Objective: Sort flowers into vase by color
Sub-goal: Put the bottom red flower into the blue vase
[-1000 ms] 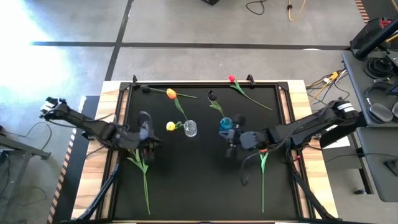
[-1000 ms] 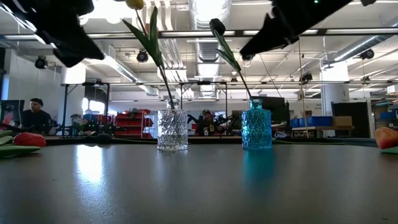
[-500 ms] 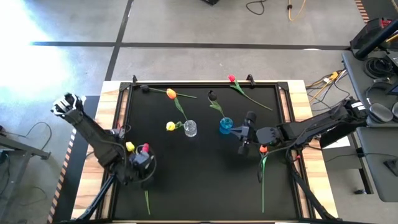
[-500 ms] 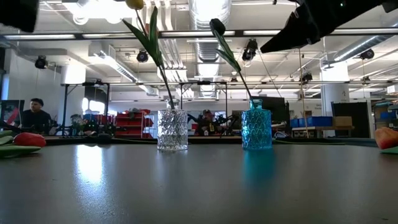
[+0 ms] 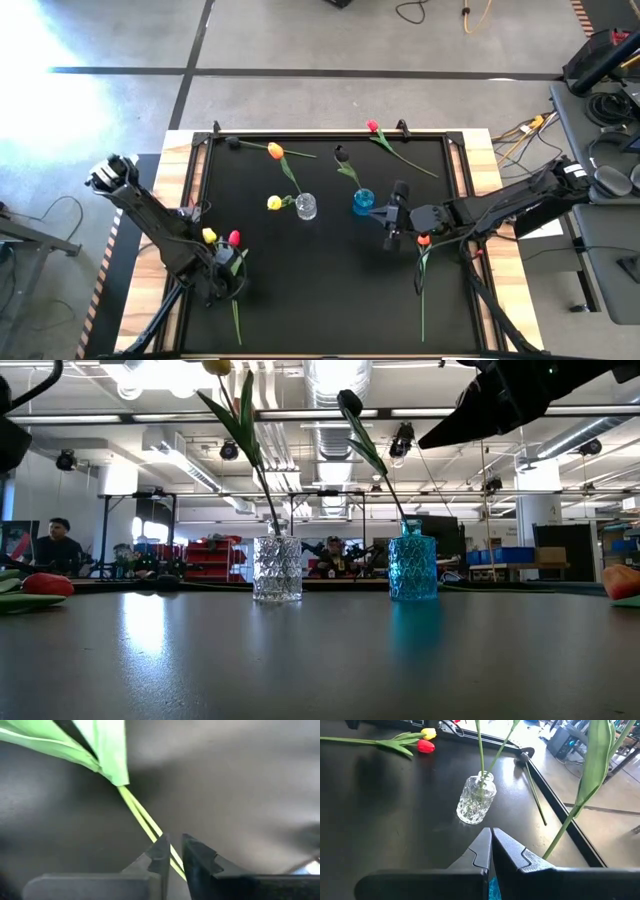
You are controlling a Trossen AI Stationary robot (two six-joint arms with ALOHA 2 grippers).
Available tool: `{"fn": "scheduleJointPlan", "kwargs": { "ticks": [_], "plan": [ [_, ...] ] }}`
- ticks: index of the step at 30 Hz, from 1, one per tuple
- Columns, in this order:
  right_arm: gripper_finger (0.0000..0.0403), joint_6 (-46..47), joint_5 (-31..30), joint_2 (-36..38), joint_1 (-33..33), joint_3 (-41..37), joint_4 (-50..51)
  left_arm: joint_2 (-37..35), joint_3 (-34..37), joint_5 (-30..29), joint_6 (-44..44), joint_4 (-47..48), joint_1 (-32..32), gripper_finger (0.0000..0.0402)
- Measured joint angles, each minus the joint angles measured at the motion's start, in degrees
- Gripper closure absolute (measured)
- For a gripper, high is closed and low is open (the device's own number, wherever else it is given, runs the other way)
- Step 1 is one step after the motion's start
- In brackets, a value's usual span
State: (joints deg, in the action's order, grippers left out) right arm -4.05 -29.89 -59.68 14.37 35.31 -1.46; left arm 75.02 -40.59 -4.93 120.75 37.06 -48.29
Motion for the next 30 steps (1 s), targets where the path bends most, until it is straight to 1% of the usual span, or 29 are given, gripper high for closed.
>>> {"fn": "scheduleJointPlan", "kwargs": {
  "ticks": [6,10,16,21,30],
  "plan": [
    [0.0394,0.0,0.07,-0.06,0.0,0.0,-0.17,2.7,0.91,1.86,2.8,0.75,-0.02,0.0315],
    [0.0394,-0.01,0.11,-0.06,0.0,0.0,-0.15,3.37,1.43,1.95,2.16,1.65,0.0,0.03],
    [0.0394,-0.33,0.09,-0.06,0.0,0.0,-0.17,2.51,4.09,0.41,2.01,1.27,0.0,0.0308],
    [0.0394,-0.38,0.09,-0.08,0.0,0.0,-0.15,1.76,6.42,-0.13,2.67,-2.64,0.0,0.0323],
    [0.0394,-0.52,0.04,-0.08,-0.03,0.0,-0.17,1.49,7.73,-0.13,1.81,-5.09,0.0,0.0325]
  ]
}}
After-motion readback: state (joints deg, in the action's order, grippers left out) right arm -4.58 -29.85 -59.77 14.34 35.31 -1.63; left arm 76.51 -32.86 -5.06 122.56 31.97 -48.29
